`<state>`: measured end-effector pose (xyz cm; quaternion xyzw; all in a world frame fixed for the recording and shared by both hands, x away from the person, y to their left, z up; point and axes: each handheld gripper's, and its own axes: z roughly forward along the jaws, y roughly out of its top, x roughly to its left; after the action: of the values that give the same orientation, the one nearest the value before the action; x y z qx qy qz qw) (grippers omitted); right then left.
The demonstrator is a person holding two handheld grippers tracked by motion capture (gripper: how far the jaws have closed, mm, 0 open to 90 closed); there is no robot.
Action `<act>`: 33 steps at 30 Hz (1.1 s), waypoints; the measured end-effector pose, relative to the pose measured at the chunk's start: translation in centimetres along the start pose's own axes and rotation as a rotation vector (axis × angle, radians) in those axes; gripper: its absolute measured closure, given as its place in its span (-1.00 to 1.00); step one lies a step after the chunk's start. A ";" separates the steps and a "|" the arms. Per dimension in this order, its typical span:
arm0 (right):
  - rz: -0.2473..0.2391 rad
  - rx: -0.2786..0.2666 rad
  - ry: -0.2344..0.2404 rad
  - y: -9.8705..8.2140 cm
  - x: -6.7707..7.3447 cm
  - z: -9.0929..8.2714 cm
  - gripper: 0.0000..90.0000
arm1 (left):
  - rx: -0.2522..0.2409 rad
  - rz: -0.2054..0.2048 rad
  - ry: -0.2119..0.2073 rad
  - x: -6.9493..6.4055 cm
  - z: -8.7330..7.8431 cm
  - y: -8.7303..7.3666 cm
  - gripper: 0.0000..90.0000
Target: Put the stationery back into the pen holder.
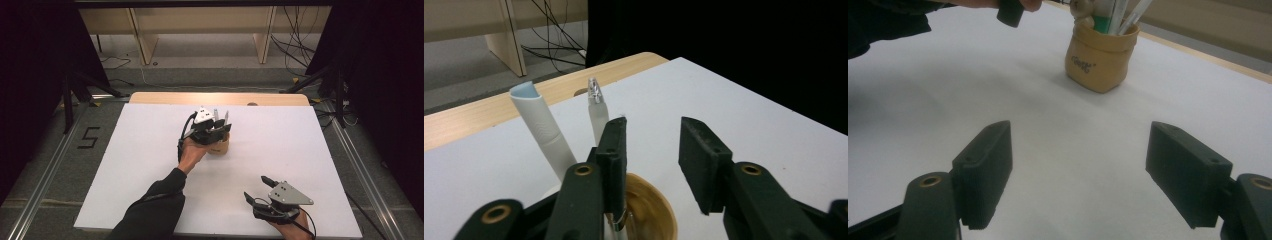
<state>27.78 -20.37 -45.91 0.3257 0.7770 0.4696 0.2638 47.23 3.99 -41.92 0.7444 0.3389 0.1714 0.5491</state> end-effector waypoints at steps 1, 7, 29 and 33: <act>-0.001 0.000 0.000 0.0 0.0 0.0 -0.39 | 0.006 -0.005 0.000 -0.1 -0.2 0.2 0.34; 0.002 0.000 -0.002 0.0 0.0 0.0 -0.39 | 0.033 -0.039 -0.030 -0.3 -1.1 0.6 0.03; 0.028 -0.008 0.013 0.1 0.0 0.0 -0.39 | 0.063 -0.091 -0.137 1.6 -5.6 -1.4 -0.47; 0.044 -0.013 0.022 0.1 -0.2 -0.1 -0.40 | 0.048 -0.074 -0.151 1.6 -6.5 -1.5 -0.49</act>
<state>27.89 -20.52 -45.76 0.3357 0.7696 0.4838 0.2468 43.76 9.90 -41.32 0.7553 0.3279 0.0863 0.5609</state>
